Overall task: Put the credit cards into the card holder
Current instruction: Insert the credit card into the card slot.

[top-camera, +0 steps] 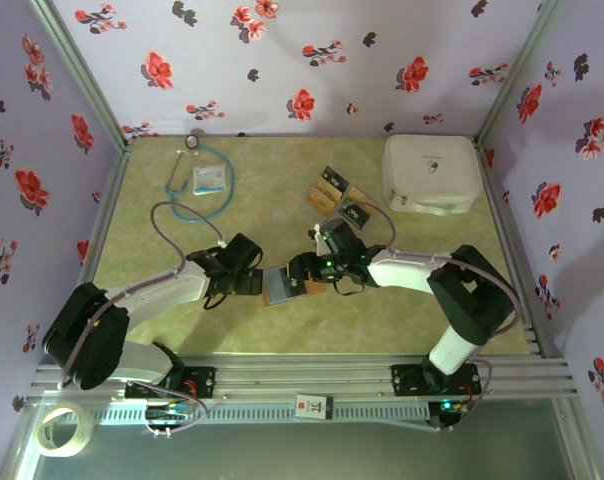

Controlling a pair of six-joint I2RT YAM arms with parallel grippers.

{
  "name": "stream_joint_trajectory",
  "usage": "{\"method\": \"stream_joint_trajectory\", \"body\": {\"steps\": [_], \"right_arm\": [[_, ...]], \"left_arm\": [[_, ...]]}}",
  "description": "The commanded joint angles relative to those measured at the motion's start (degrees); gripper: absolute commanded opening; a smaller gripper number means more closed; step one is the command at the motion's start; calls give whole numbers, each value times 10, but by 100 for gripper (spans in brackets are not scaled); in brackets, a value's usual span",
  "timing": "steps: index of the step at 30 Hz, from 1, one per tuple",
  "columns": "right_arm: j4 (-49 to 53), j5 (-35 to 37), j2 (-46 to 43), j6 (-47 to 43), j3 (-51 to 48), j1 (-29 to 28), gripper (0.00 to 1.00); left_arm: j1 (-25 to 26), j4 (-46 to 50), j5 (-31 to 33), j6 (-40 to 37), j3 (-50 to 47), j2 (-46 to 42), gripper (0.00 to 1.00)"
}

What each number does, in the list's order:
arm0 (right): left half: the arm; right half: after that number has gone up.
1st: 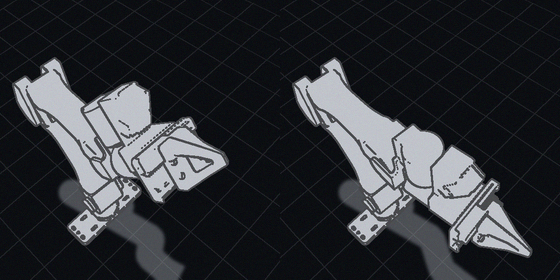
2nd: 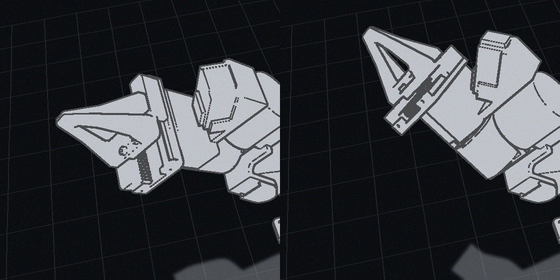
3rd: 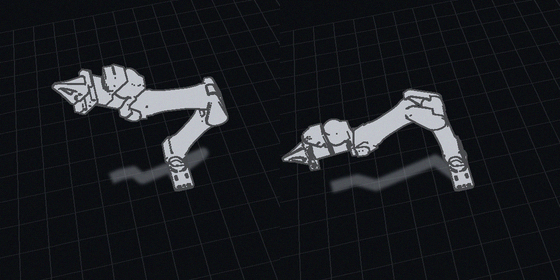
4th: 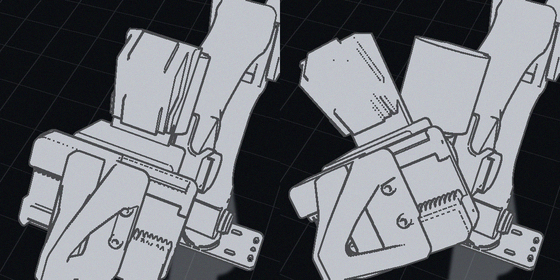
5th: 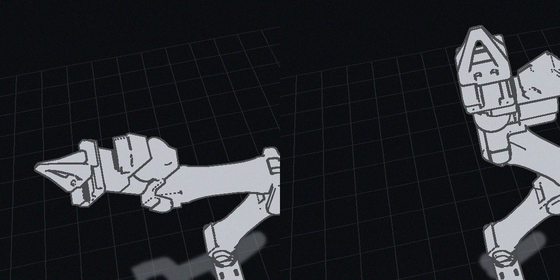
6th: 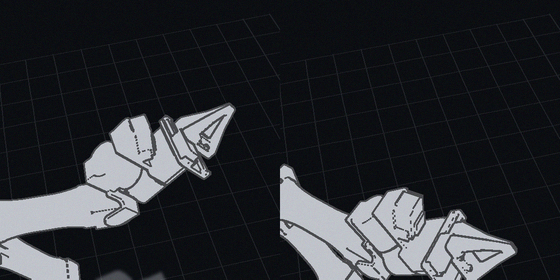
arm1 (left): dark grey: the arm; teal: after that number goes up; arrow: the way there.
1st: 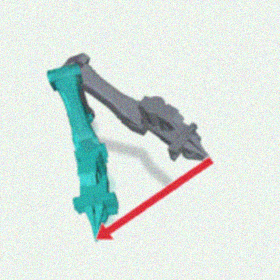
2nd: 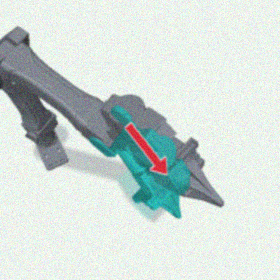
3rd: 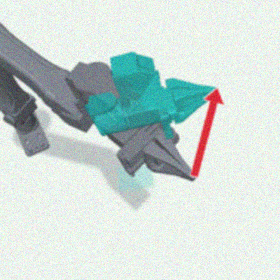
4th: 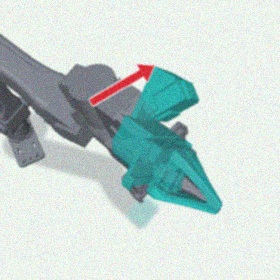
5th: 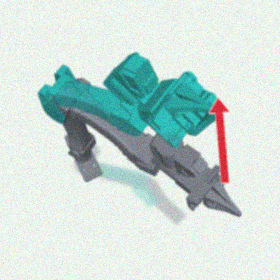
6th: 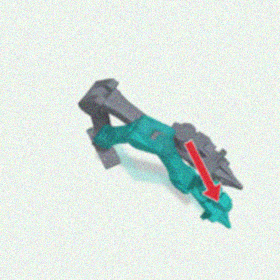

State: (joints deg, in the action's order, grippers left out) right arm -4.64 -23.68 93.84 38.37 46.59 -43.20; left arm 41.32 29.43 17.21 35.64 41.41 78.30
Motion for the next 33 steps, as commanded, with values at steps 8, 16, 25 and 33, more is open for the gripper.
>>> {"method": "stream_joint_trajectory", "body": {"steps": [8,16,25,33], "right_arm": [[199,147,16,-84,75,-9,35],[205,157,44,-93,99,-18,16],[202,151,72,-92,122,-25,13],[203,145,95,-91,137,-31,13]], "left_arm": [[-4,16,1,0,-3,34,100],[-4,18,10,-5,9,63,100],[-4,15,10,-8,15,78,100],[-4,12,10,-10,18,84,100]]}}
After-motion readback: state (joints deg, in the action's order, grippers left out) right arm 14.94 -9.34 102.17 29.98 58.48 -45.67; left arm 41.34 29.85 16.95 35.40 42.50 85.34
